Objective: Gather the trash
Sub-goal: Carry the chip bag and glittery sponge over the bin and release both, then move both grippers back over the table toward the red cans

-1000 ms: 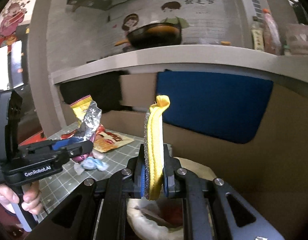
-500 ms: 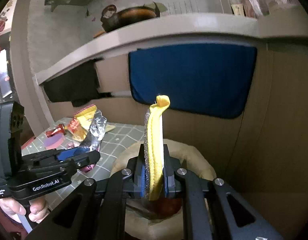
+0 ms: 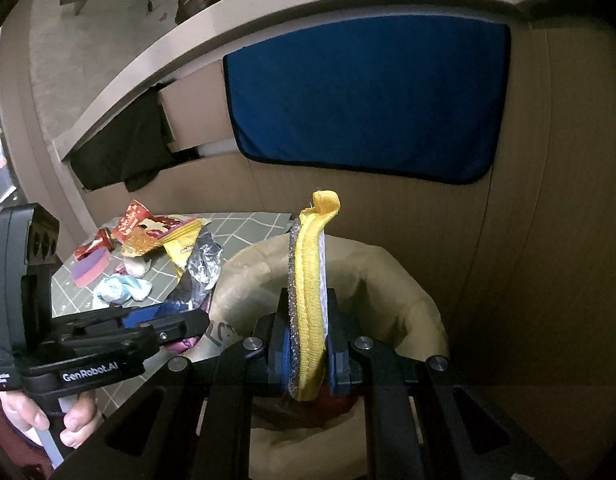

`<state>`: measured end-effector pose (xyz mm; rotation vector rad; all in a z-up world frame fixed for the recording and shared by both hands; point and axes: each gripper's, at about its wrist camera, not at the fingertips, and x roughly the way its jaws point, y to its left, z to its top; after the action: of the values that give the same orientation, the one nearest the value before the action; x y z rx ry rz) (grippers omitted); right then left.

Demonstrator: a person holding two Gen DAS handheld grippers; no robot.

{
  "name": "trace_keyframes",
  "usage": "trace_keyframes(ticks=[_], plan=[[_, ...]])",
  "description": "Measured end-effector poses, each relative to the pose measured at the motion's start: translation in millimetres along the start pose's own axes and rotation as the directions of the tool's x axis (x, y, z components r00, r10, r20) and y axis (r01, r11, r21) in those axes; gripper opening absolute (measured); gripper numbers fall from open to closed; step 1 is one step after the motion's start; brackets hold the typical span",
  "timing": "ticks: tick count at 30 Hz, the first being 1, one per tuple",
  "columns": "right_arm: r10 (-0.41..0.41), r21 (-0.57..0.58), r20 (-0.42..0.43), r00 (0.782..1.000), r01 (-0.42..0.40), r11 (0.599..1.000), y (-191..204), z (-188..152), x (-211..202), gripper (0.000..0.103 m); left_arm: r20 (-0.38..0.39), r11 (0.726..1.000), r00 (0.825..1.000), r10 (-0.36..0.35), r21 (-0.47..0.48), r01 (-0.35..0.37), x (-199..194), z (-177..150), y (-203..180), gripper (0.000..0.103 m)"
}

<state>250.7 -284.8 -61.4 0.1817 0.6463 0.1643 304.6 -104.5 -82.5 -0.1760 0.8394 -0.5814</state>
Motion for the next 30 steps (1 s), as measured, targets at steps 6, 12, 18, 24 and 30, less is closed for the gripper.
trace_keyframes(ticks=[6, 12, 18, 24, 30], plan=[[0.0, 0.028, 0.004, 1.0, 0.0, 1.0, 0, -3, 1, 0.027, -0.017, 0.998, 0.998, -0.056, -0.007, 0.056, -5, 3, 5, 0.052], [-0.022, 0.029, 0.013, 1.0, 0.022, 0.999, 4, -1, -2, 0.034, 0.014, 0.999, 0.999, -0.028, -0.017, 0.029, -24, 5, 10, 0.052], [-0.027, 0.0, 0.017, 0.999, 0.027, 1.0, 16, 1, -8, 0.034, 0.122, 0.994, 0.987, 0.104, -0.048, -0.099, -65, 4, 32, 0.052], [0.023, -0.036, 0.036, 0.999, -0.022, 0.999, 43, 7, -12, 0.034, 0.2, 0.967, 0.952, 0.233, -0.147, -0.206, -121, -6, 72, 0.052], [0.086, -0.126, 0.056, 0.995, -0.079, 0.989, 97, 17, -12, 0.034, 0.241, 0.925, 0.904, 0.352, -0.237, -0.297, -178, -21, 117, 0.052]])
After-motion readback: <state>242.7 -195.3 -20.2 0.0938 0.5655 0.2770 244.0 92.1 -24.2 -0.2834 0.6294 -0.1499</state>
